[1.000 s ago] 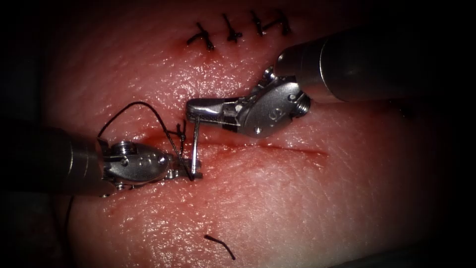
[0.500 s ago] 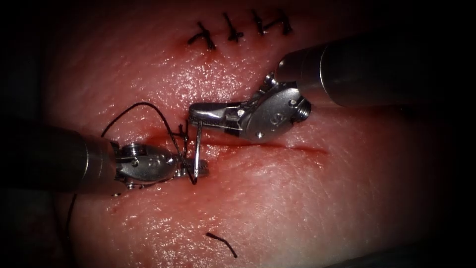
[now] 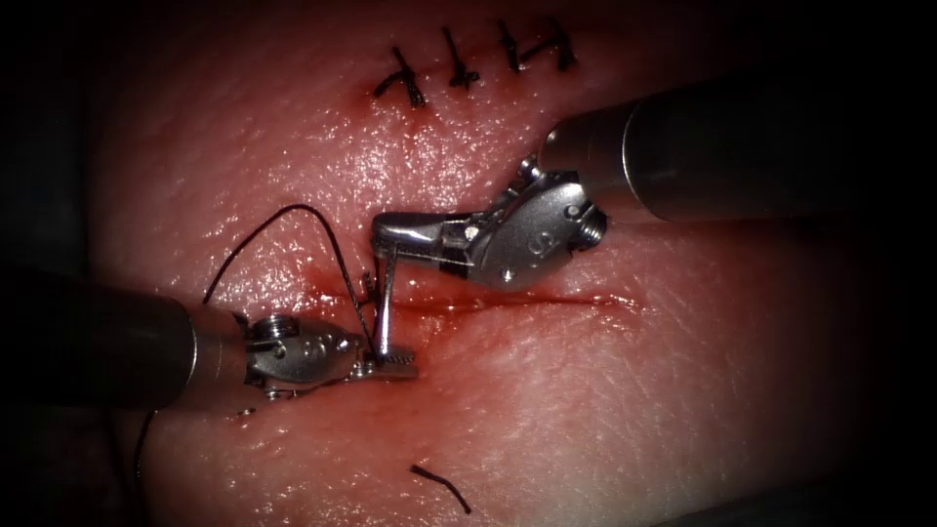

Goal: Wound Closure
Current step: Insert needle into skin above incision with right jaws

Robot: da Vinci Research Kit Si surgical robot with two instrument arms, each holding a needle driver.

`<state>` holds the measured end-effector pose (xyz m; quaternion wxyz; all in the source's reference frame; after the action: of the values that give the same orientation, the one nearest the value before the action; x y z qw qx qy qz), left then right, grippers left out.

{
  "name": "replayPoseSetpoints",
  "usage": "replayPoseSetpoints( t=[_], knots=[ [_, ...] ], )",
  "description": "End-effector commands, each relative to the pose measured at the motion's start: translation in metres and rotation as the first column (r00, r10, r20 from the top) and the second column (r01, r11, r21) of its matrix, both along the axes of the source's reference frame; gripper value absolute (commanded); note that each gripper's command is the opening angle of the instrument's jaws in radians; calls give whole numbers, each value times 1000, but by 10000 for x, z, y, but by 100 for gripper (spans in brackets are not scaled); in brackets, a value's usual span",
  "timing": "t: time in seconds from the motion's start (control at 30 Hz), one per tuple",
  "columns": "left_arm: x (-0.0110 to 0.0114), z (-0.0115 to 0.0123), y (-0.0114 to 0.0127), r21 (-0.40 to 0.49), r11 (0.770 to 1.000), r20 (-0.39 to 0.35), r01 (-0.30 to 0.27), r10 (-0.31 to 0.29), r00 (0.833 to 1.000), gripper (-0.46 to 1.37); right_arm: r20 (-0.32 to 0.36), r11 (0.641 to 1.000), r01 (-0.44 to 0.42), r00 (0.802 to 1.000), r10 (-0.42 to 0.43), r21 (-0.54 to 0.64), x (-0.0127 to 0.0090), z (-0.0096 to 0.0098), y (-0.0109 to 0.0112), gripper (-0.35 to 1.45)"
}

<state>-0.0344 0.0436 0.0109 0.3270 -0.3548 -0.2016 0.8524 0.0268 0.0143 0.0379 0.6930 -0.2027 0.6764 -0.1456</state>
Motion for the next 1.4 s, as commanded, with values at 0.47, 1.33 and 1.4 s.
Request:
replayPoseSetpoints(
  t=[0.47, 1.33, 1.4],
  knots=[
    [5, -7, 7, -7, 1000, -10, 10, -10, 1000, 5, 47, 992, -66, 997, 61, 107, -18, 30, -29, -35],
    [5, -7, 8, -6, 1000, -12, 9, -9, 1000, 5, 106, 967, -77, 993, 53, 243, -15, 63, -48, -35],
    [5, -7, 8, -6, 1000, -12, 9, -9, 1000, 4, 110, 965, -85, 992, 59, 249, -14, 63, -47, -35]
  ],
)
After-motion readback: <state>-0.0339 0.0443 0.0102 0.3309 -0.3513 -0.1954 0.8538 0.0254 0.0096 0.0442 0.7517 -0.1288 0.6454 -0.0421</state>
